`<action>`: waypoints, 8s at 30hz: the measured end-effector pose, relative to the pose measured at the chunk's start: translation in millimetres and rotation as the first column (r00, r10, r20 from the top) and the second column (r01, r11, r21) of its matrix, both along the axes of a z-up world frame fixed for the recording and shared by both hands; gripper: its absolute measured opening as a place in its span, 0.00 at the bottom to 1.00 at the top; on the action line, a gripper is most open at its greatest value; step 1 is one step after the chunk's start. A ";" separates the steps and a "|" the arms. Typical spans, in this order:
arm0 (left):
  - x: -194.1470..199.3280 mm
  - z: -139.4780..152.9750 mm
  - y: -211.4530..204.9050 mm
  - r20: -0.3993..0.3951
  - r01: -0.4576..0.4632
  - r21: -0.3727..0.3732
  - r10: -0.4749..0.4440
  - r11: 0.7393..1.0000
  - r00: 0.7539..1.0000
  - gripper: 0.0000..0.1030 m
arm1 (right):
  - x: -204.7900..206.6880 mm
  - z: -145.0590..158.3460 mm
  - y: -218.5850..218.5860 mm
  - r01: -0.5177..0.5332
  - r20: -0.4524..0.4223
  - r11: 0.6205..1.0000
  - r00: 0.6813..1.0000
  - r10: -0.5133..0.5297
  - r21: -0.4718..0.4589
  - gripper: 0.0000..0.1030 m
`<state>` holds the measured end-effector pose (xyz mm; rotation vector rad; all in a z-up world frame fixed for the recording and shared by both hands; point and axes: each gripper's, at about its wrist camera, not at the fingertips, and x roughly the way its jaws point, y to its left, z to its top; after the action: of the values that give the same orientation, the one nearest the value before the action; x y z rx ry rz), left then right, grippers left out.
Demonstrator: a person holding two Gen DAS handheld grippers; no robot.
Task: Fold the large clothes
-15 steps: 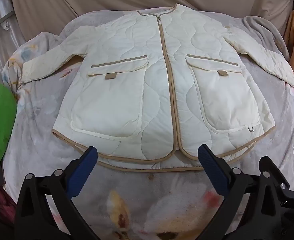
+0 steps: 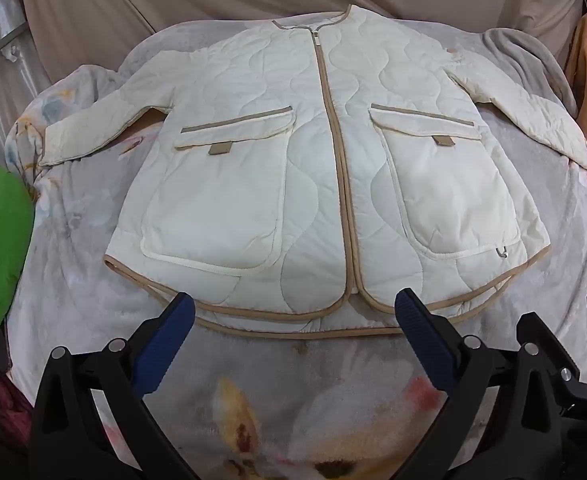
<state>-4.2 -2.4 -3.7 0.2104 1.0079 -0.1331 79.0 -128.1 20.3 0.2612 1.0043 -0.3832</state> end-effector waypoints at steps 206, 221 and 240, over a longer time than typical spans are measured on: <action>96.0 -20.0 222.5 -0.275 -0.393 -0.512 0.287 0.764 0.917 0.46 | -111.4 -58.4 -149.9 0.187 -0.064 0.956 0.982 -0.177 0.226 0.21; 357.1 -54.9 380.9 -0.167 -0.672 -0.398 0.671 0.625 0.723 0.63 | 56.7 -10.4 -17.7 -0.107 0.167 0.963 0.984 0.067 0.247 0.39; 353.3 133.8 142.6 0.333 0.097 -0.467 0.073 0.879 0.940 0.04 | 65.3 -18.0 0.5 -0.182 0.151 0.955 0.977 0.149 0.234 0.47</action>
<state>349.1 140.2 130.1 -0.2118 0.5991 -0.3422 144.3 -127.6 2.3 0.4182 0.9355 -0.0851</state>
